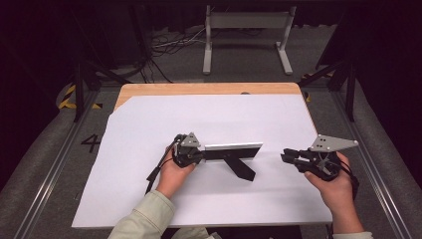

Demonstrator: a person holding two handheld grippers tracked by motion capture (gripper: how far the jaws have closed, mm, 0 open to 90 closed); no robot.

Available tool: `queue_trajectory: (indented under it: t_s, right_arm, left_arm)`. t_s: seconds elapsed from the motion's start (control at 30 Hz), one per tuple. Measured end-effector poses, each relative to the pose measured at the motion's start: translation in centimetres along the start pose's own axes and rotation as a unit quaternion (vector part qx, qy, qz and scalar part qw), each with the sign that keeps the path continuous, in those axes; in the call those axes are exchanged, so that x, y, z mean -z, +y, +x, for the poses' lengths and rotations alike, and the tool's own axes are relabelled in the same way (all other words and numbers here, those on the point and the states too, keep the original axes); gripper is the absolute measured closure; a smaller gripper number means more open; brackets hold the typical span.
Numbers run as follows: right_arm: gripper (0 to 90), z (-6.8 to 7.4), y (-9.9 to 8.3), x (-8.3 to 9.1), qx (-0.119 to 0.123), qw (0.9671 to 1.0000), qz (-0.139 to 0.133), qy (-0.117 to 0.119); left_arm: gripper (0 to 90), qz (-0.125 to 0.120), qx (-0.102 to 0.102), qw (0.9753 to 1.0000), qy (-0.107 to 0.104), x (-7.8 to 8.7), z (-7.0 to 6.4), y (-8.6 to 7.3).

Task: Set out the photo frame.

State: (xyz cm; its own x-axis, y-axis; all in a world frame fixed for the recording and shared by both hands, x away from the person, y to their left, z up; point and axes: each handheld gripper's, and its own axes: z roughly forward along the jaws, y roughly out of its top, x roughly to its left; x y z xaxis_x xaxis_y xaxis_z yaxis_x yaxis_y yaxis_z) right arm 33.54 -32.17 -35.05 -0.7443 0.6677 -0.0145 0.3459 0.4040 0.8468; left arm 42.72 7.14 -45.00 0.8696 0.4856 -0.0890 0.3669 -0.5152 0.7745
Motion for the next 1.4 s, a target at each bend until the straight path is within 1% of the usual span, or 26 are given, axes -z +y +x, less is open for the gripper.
queue_trajectory:
  t_s: [0.13, 0.2, 0.37, 0.53, 0.6, 0.67, 0.7, 0.77, 0.8, 0.9, 1.0, 1.03, 1.1, 1.17, 1.2, 1.23, 1.27, 1.3, 1.4]
  right_arm:
    - [75.5, -0.1, 0.2, 0.5, -0.002, 1.0000, -0.007, 0.000]
    - [75.5, -0.1, 0.2, 0.5, -0.002, 1.0000, -0.007, 0.001]
    - [75.6, 0.1, 0.6, 0.4, 0.003, 0.9999, -0.007, 0.009]
    - [76.5, 0.5, 1.1, 0.4, 0.010, 0.9998, -0.009, 0.016]
    - [76.8, 0.6, 1.3, 0.4, 0.012, 0.9997, -0.009, 0.020]
    - [76.8, 0.7, 1.3, 0.3, 0.013, 0.9996, -0.009, 0.022]
    - [76.9, 0.7, 1.4, 0.3, 0.014, 0.9996, -0.009, 0.023]
    - [77.1, 0.8, 1.4, 0.2, 0.015, 0.9995, -0.007, 0.026]
    - [77.1, 0.8, 1.4, 0.1, 0.015, 0.9995, -0.006, 0.027]
    - [77.4, 0.9, 1.5, -0.2, 0.018, 0.9993, -0.003, 0.032]
    - [77.5, 1.0, 1.6, -0.2, 0.019, 0.9991, -0.003, 0.037]
    - [77.6, 1.1, 1.7, -0.3, 0.019, 0.9991, -0.004, 0.038]
    - [77.5, 1.1, 1.7, -0.3, 0.020, 0.9990, -0.005, 0.039]
    - [77.5, 1.1, 1.8, -0.3, 0.021, 0.9990, -0.005, 0.040]
    - [77.5, 1.1, 1.8, -0.3, 0.021, 0.9989, -0.005, 0.041]
    - [77.5, 1.1, 1.9, -0.4, 0.021, 0.9989, -0.005, 0.042]
    - [77.4, 1.1, 1.9, -0.4, 0.021, 0.9988, -0.005, 0.043]
    - [77.4, 1.1, 1.9, -0.4, 0.021, 0.9988, -0.005, 0.044]
    - [77.2, 1.1, 2.0, -0.5, 0.023, 0.9987, -0.005, 0.045]
  left_arm:
    - [90.0, 0.004, 0.000, 1.0000, -0.005, 0.1, 0.0, 0.0]
    - [90.0, 0.006, 0.003, 0.9999, -0.014, 0.0, -0.2, 0.0]
    - [90.0, 0.019, -0.003, 0.9995, -0.025, 0.0, -0.7, 0.1]
    - [90.0, 0.033, -0.007, 0.9988, -0.036, 0.0, -1.1, 0.1]
    - [90.0, 0.041, -0.007, 0.9982, -0.044, 0.0, -1.4, 0.2]
    - [90.0, 0.045, -0.004, 0.9979, -0.047, 0.0, -1.5, 0.2]
    - [90.0, 0.047, -0.007, 0.9976, -0.051, 0.1, -1.6, 0.2]
    - [90.0, 0.052, -0.006, 0.9969, -0.058, 0.1, -1.7, 0.2]
    - [90.0, 0.056, -0.010, 0.9965, -0.061, 0.1, -1.8, 0.2]
    - [90.0, 0.067, -0.011, 0.9953, -0.069, 0.2, -2.1, 0.3]
    - [90.0, 0.072, -0.014, 0.9943, -0.078, 0.3, -2.3, 0.3]
    - [90.0, 0.077, -0.017, 0.9933, -0.085, 0.3, -2.4, 0.3]
    - [90.0, 0.078, -0.017, 0.9929, -0.087, 0.4, -2.5, 0.3]
    - [90.0, 0.081, -0.023, 0.9923, -0.091, 0.4, -2.7, 0.2]
    - [90.0, 0.084, -0.028, 0.9917, -0.093, 0.4, -2.8, 0.3]
    - [90.0, 0.089, -0.027, 0.9910, -0.096, 0.5, -2.9, 0.3]
    - [90.0, 0.089, -0.032, 0.9904, -0.100, 0.5, -3.0, 0.3]
    - [90.0, 0.092, -0.033, 0.9900, -0.101, 0.5, -3.1, 0.3]
    - [90.0, 0.100, -0.043, 0.9875, -0.114, 0.6, -3.4, 0.3]
